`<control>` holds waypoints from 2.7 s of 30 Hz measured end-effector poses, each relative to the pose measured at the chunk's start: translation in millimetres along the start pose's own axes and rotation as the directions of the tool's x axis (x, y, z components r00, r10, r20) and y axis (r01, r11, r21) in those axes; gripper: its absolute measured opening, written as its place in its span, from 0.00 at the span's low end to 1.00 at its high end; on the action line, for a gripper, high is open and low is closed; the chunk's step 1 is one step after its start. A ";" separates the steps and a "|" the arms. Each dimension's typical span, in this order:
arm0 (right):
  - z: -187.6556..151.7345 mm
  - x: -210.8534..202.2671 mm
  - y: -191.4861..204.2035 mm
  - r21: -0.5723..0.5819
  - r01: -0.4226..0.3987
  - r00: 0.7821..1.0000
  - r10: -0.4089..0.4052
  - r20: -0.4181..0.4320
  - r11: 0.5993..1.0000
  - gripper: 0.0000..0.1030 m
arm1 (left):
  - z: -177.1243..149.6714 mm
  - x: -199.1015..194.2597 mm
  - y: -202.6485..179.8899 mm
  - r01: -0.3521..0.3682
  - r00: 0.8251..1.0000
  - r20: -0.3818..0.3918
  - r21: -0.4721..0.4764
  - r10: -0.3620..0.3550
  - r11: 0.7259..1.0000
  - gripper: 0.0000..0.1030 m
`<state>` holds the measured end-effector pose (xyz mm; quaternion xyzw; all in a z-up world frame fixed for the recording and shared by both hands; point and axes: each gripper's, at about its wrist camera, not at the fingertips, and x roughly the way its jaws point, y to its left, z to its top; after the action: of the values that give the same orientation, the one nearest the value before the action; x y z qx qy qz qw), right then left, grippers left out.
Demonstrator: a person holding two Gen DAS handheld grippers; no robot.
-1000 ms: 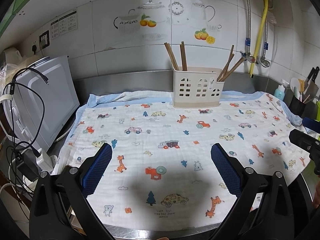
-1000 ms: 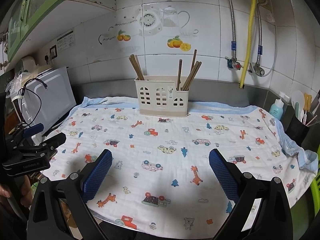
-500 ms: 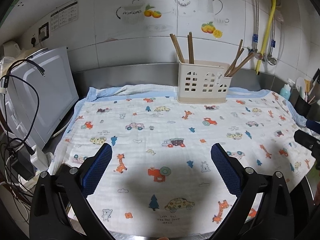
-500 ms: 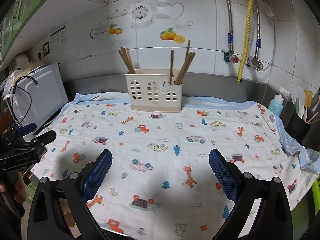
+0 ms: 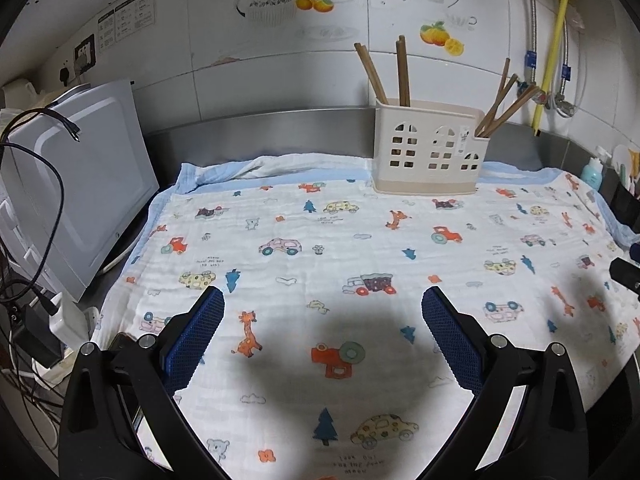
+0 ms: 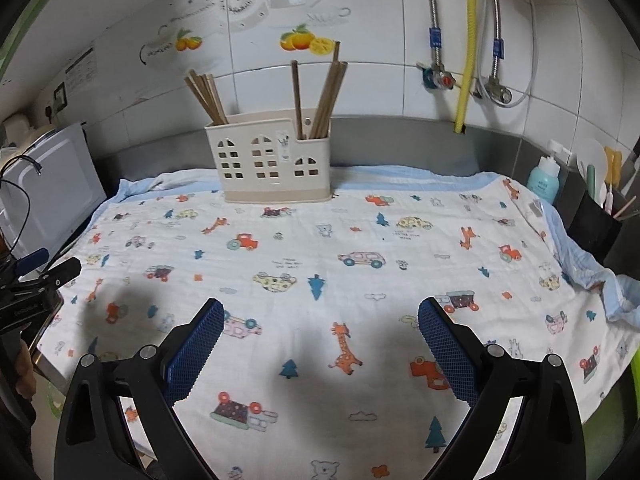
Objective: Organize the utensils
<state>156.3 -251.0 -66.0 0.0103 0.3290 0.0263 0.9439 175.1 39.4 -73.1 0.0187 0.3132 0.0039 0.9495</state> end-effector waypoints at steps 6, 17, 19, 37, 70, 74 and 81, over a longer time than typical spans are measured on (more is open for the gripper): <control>-1.8 18.5 -24.0 0.005 0.060 0.998 -0.060 -0.019 0.998 0.91 | -0.5 27.3 10.8 -0.020 0.999 -0.030 -0.018 0.020 1.000 0.95; -7.5 31.6 -50.7 0.056 0.104 0.994 -0.102 -0.049 0.993 0.91 | -4.2 50.8 21.3 -0.026 0.997 -0.080 -0.057 0.021 0.998 0.95; -8.7 31.6 -49.3 0.057 0.099 0.994 -0.096 -0.051 0.993 0.91 | -3.5 49.0 20.6 -0.027 0.997 -0.075 -0.059 0.023 0.998 0.95; -12.0 9.8 -28.6 0.056 0.050 0.999 -0.049 -0.013 0.997 0.91 | 1.1 12.5 10.8 0.004 1.000 0.007 -0.043 -0.004 0.999 0.95; -15.2 -2.4 -12.4 0.056 0.009 1.000 -0.009 0.006 0.998 0.91 | 2.9 -11.6 -3.7 0.023 0.998 0.064 -0.008 -0.023 1.000 0.95; -14.7 -2.7 -9.0 0.053 0.006 1.000 -0.007 0.006 0.999 0.91 | 2.2 -14.2 -4.2 0.028 0.997 0.068 -0.010 -0.028 1.000 0.95; -12.7 -8.0 0.1 0.042 -0.004 1.000 0.003 0.019 0.999 0.91 | -0.2 -16.6 -10.1 0.040 0.997 0.063 -0.005 -0.040 0.999 0.95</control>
<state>142.2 -251.3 -70.9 0.0310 0.3207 0.0211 0.9464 161.5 29.0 -63.7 0.0095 0.2834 -0.0149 0.9588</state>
